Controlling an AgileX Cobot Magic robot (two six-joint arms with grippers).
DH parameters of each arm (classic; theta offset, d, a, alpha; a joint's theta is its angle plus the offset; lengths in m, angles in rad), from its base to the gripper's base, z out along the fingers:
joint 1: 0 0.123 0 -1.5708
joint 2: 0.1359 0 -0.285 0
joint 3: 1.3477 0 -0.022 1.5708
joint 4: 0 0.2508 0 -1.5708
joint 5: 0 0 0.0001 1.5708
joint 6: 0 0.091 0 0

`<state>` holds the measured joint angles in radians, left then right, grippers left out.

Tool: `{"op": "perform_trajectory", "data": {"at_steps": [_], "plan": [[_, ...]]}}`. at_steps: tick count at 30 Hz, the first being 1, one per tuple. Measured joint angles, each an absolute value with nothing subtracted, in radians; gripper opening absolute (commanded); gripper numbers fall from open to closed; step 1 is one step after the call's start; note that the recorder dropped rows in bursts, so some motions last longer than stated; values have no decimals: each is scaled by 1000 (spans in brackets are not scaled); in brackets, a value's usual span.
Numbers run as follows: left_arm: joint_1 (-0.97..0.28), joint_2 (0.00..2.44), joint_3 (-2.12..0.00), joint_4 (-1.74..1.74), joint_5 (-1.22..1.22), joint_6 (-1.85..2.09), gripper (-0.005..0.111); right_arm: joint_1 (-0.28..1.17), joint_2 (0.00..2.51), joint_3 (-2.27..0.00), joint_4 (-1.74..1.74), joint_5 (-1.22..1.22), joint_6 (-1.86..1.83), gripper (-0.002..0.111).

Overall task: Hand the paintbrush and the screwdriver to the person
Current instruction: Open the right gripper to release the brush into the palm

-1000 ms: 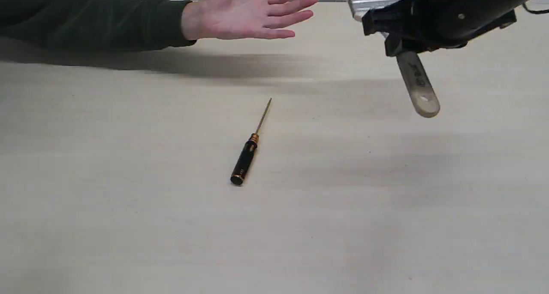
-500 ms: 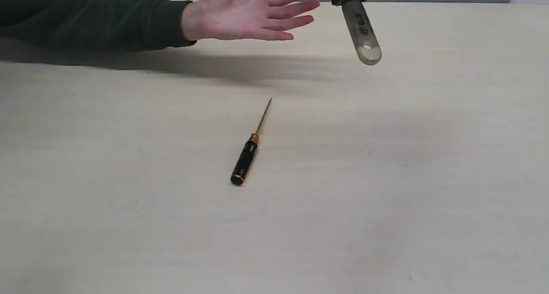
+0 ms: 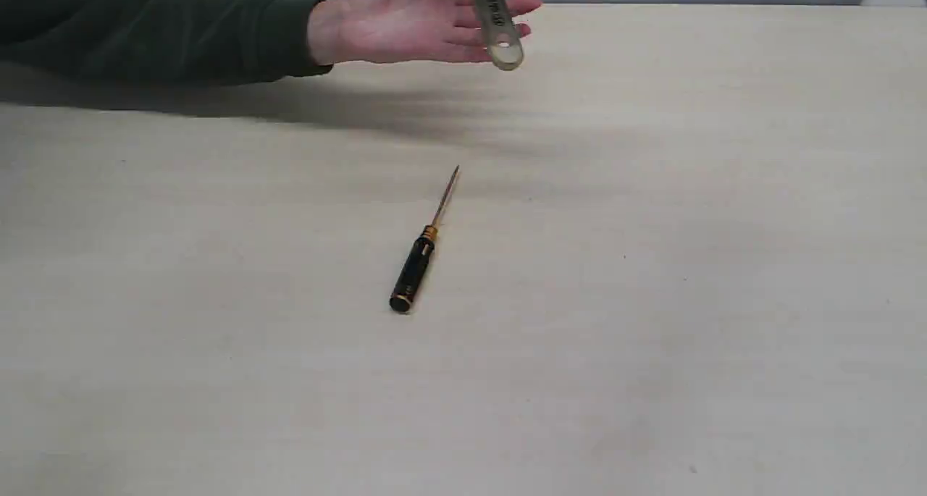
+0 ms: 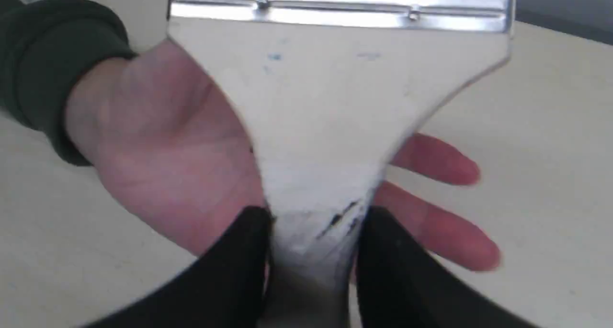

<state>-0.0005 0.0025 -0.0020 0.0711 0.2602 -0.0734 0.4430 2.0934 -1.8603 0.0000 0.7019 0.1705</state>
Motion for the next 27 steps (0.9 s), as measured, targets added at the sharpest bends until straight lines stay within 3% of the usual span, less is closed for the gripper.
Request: {"op": "perform_trajectory", "data": {"at_steps": [14,16,22,27], "plan": [[0,2,-2,71,260,-73,0,445,2264,-2051,-12,818,176,5],[0,2,-2,71,260,-73,0,445,2264,-2053,-12,829,176,13],[0,2,-2,71,260,-73,0,445,2249,-2056,-12,857,176,48],[0,2,-2,71,260,-73,0,445,2178,-2056,-12,873,169,53]]}}
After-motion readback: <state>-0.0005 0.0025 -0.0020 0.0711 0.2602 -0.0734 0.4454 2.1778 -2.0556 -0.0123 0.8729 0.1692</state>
